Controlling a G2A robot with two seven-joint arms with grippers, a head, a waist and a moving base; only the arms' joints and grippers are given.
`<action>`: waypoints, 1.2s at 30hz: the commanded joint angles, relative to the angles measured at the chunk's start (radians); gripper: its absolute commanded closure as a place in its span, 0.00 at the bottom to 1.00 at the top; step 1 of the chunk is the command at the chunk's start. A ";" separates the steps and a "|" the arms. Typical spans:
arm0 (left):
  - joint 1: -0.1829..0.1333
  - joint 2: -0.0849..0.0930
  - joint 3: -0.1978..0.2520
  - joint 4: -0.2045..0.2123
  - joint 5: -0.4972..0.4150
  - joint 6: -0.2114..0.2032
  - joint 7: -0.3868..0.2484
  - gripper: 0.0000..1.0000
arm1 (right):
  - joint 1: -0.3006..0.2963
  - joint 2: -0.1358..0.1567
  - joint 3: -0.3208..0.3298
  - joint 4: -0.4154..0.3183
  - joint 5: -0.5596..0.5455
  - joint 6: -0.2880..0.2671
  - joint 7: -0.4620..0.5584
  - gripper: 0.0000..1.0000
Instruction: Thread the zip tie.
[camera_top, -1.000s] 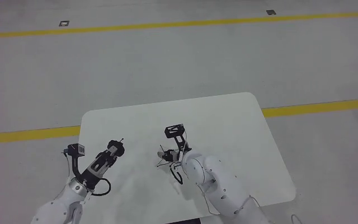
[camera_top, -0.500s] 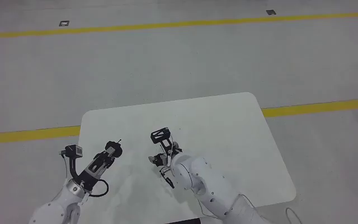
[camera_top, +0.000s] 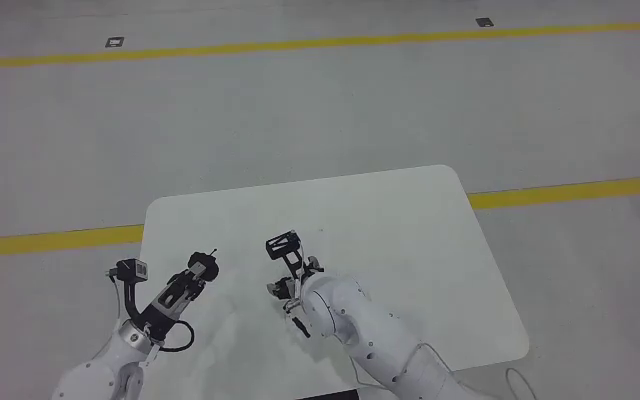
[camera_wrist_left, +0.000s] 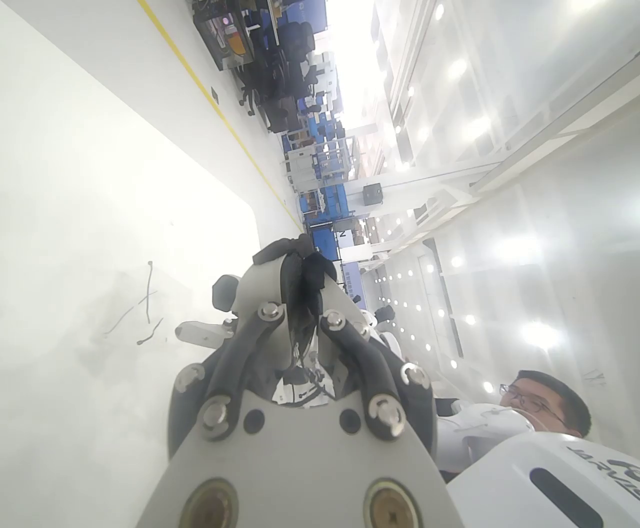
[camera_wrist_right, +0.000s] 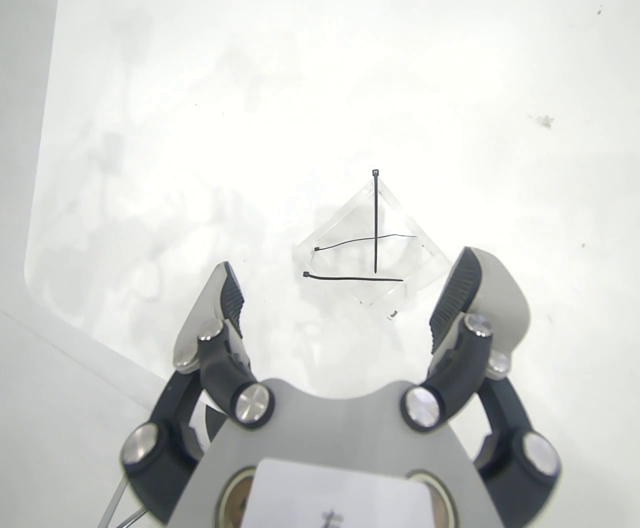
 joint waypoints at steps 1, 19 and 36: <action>0.000 0.000 0.000 0.000 0.000 0.000 0.000 1.00 | -0.005 0.000 -0.002 0.014 -0.001 -0.013 -0.022 0.00; 0.000 0.000 0.000 0.000 0.000 0.000 0.000 1.00 | 0.044 -0.034 -0.039 0.081 -0.042 0.002 0.067 0.66; 0.000 0.000 0.000 0.000 0.000 0.000 0.000 1.00 | 0.043 -0.090 -0.017 0.149 -0.197 0.002 0.128 0.71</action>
